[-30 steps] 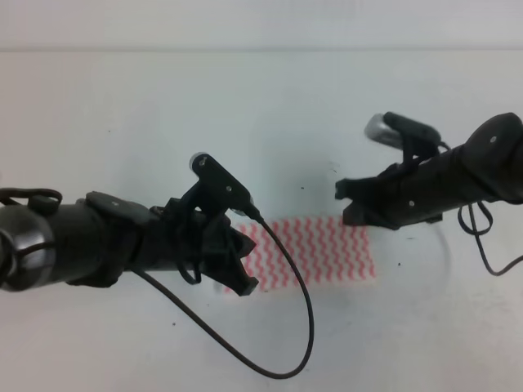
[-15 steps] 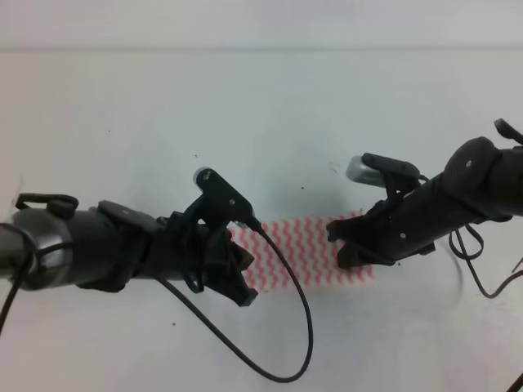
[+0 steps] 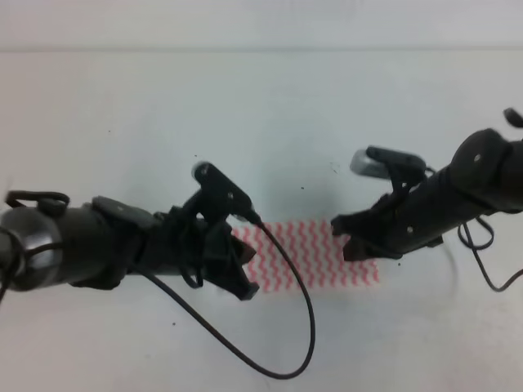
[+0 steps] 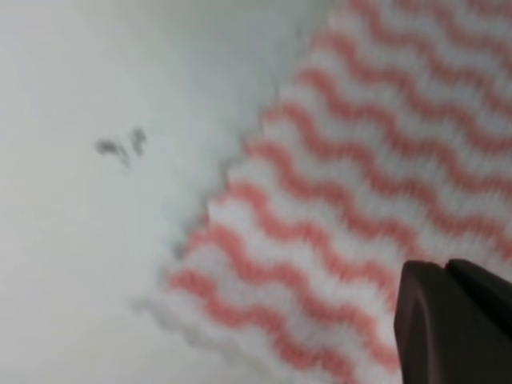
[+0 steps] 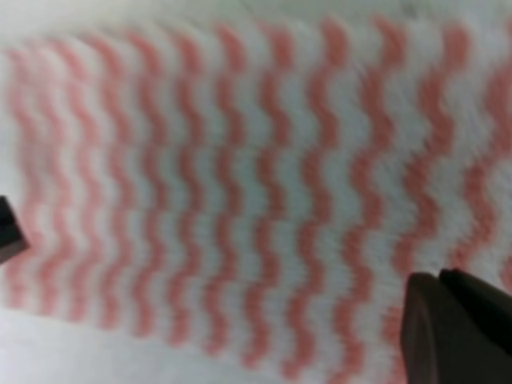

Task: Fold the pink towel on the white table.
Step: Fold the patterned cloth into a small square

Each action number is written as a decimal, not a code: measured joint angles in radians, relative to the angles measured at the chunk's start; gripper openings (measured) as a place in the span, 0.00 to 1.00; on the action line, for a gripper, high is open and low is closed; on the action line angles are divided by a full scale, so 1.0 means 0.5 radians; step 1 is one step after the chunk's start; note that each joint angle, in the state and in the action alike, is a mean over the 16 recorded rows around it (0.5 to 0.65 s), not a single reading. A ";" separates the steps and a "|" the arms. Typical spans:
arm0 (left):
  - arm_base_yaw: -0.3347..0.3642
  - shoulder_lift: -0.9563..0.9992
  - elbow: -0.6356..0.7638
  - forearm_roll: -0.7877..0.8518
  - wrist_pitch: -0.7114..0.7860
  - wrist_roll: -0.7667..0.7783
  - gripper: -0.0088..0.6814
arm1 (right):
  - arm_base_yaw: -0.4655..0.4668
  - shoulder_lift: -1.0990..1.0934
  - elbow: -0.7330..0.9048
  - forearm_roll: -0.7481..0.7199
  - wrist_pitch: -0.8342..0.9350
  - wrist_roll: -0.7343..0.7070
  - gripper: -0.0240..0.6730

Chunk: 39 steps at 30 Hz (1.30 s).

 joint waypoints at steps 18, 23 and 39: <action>-0.001 -0.125 0.114 0.135 0.004 -0.482 0.01 | 0.000 -0.156 0.087 -0.021 0.057 0.002 0.01; -0.001 -0.111 0.141 0.143 0.002 -0.523 0.01 | 0.000 -0.142 0.106 -0.020 0.048 0.002 0.01; 0.000 -0.024 0.160 0.144 -0.001 -0.592 0.01 | 0.000 -0.064 0.107 -0.081 0.076 0.032 0.01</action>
